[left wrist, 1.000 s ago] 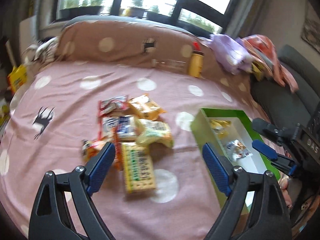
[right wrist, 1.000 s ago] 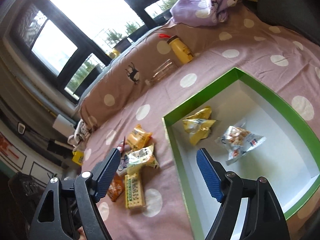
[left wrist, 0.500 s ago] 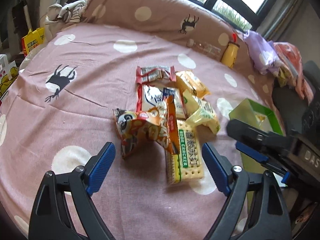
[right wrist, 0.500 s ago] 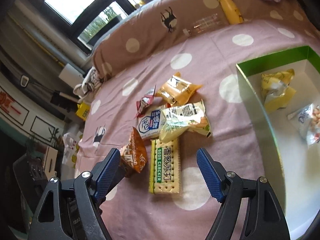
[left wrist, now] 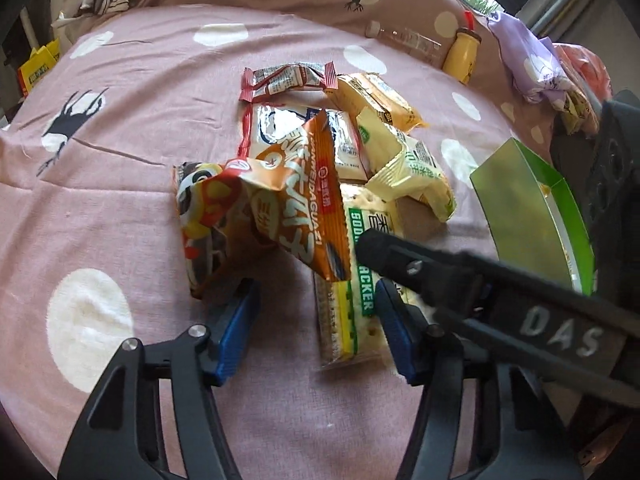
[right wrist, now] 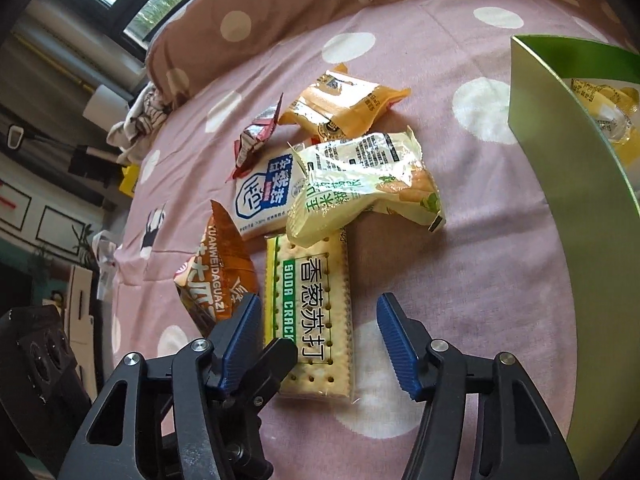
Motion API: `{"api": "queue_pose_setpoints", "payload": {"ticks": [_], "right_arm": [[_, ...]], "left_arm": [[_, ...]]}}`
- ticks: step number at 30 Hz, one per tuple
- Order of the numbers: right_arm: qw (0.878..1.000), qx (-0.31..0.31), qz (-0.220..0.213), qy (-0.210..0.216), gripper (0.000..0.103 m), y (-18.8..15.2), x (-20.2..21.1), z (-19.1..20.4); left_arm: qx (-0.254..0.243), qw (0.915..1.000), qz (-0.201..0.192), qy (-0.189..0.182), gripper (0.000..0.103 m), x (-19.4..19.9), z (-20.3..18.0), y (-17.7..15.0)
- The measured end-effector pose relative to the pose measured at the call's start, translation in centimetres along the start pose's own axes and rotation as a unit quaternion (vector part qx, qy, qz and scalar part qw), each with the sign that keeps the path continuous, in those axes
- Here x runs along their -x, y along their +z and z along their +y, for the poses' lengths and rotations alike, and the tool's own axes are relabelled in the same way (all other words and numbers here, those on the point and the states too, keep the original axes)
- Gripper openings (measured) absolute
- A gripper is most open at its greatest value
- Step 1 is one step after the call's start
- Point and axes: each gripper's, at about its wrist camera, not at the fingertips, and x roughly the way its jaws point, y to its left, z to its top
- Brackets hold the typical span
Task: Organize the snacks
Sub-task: 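Move the right gripper to the soda cracker pack and grasp it, then lift the soda cracker pack and carry it toward the green box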
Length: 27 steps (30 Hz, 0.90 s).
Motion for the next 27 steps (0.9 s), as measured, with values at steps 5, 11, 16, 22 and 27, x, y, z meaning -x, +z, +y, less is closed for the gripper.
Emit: {"api": "queue_pose_setpoints", "payload": {"ticks": [5, 11, 16, 22, 27], "right_arm": [[1.000, 0.004, -0.001, -0.002, 0.063, 0.1, -0.7, 0.4], [1.000, -0.009, 0.006, 0.019, 0.055, 0.0, -0.8, 0.2], [1.000, -0.012, 0.000, 0.022, 0.055, -0.6, 0.3, 0.4], [0.999, -0.003, -0.048, 0.021, 0.055, -1.2, 3.7, 0.6], [0.996, 0.011, -0.089, 0.029, 0.055, -1.5, 6.4, 1.1]], "left_arm": [[-0.011, 0.9996, 0.000, -0.027, 0.040, -0.2, -0.5, 0.4], [-0.033, 0.9992, -0.006, -0.021, 0.027, 0.2, -1.9, 0.1], [-0.052, 0.9982, -0.024, -0.014, 0.027, 1.4, -3.2, -0.3], [-0.078, 0.9944, -0.063, -0.030, 0.027, 3.7, -5.2, -0.7], [-0.093, 0.9897, -0.103, -0.035, 0.027, 5.8, -6.4, -1.0]]}}
